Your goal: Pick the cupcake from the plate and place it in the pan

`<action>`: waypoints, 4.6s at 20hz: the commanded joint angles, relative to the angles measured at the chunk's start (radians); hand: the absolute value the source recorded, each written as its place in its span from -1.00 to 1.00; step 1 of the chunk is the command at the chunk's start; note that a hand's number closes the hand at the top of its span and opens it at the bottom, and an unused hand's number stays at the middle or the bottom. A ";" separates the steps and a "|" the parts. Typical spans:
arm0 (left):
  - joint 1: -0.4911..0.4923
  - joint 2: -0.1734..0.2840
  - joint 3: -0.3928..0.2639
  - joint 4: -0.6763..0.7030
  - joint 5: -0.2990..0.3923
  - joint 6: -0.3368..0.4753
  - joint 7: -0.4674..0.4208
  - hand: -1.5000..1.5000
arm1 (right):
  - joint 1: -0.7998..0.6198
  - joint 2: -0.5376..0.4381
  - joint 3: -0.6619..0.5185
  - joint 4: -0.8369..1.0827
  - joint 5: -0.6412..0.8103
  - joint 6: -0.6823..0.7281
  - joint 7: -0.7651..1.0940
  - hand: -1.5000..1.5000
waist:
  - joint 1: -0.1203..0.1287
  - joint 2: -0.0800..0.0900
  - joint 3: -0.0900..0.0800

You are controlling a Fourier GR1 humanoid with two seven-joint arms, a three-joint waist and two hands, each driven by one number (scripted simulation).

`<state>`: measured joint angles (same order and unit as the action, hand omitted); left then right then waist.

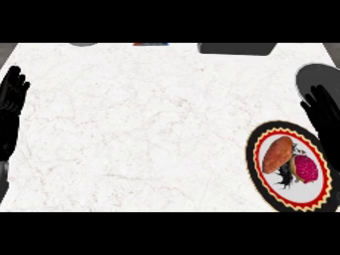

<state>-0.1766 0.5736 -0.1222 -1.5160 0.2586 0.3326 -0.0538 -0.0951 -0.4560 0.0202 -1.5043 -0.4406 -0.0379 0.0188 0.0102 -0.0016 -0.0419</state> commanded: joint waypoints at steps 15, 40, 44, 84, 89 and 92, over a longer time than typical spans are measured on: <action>-0.013 -0.132 -0.033 0.046 0.035 -0.015 0.063 0.00 | 0.423 -0.205 -0.296 0.095 0.275 0.000 -0.653 -1.00 | -0.054 -0.004 0.042; -0.028 -0.178 0.001 -0.028 -0.029 -0.060 0.168 0.00 | 0.364 -0.520 -0.404 -0.399 0.284 0.349 0.085 -1.00 | -0.002 0.000 0.042; -0.063 -0.196 0.034 0.086 -0.032 -0.127 0.090 0.00 | 0.275 -0.472 -0.320 -0.478 0.286 0.363 0.212 -1.00 | -0.006 0.003 0.042; -0.082 -0.338 0.130 0.077 -0.197 -0.182 0.137 0.00 | 0.076 -0.109 -0.035 -0.204 1.005 0.559 0.321 -1.00 | -0.007 0.002 0.042; -0.037 -0.345 0.152 0.057 -0.203 -0.208 0.103 0.00 | 0.098 -0.094 -0.050 -0.177 1.067 0.587 0.302 -1.00 | -0.010 0.001 0.042; -0.043 -0.344 0.160 0.009 -0.209 -0.208 0.154 0.00 | 0.016 -0.059 -0.043 -0.063 1.090 0.584 0.271 -1.00 | -0.007 0.002 0.042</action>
<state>-0.2213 0.2426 0.0386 -1.4756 0.0677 0.1201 0.0759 -0.0094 -0.5428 -0.0332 -1.6696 0.6074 0.5395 0.3116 0.0013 -0.0002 0.0000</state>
